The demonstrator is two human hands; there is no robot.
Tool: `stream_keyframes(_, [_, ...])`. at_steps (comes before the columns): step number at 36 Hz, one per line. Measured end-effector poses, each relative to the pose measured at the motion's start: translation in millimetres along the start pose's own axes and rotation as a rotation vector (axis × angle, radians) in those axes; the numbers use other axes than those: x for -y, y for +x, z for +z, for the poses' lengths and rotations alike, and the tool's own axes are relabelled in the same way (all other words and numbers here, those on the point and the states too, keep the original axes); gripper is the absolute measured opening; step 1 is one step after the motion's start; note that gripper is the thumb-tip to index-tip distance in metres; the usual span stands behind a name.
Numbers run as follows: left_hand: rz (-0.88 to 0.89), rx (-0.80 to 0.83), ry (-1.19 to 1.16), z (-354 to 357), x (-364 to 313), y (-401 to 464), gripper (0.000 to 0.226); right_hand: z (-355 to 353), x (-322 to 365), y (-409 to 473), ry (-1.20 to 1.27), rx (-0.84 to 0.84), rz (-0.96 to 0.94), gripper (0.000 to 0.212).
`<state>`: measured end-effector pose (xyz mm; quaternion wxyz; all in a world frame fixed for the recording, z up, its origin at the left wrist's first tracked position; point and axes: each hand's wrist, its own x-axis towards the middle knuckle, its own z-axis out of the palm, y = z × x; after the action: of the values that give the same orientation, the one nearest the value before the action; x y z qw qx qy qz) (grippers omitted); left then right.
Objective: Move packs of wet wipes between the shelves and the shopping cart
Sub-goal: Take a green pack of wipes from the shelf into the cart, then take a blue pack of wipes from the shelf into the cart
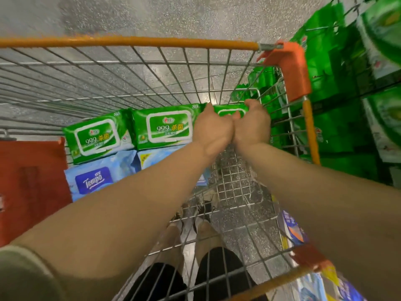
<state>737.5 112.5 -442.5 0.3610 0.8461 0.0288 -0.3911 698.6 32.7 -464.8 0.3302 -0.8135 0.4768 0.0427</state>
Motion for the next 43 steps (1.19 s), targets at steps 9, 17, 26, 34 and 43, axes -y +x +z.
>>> stream_keyframes(9, [0.090, -0.027, 0.093, -59.6, -28.1, -43.5, 0.065, -77.8, 50.2, -23.8, -0.211, 0.197, -0.156, 0.045])
stream_keyframes(17, [0.179, -0.104, 0.114, -115.6, -61.9, -111.3, 0.071, -151.5, 92.8, -70.7, -0.295, 0.253, -0.337, 0.044])
stream_keyframes(26, [0.397, -0.148, 0.231, -176.2, -99.4, -193.4, 0.074, -242.4, 144.9, -138.0, -0.297, 0.058, -0.504, 0.055])
stream_keyframes(34, [0.615, -0.184, 0.238, -222.3, -109.0, -277.8, 0.076, -319.6, 178.0, -228.3, -0.473, -0.154, -0.611, 0.056])
stream_keyframes(43, [0.840, -0.160, 0.363, -241.1, -114.5, -379.2, 0.078, -380.6, 180.0, -349.0, -0.613, -0.259, -0.641, 0.061])
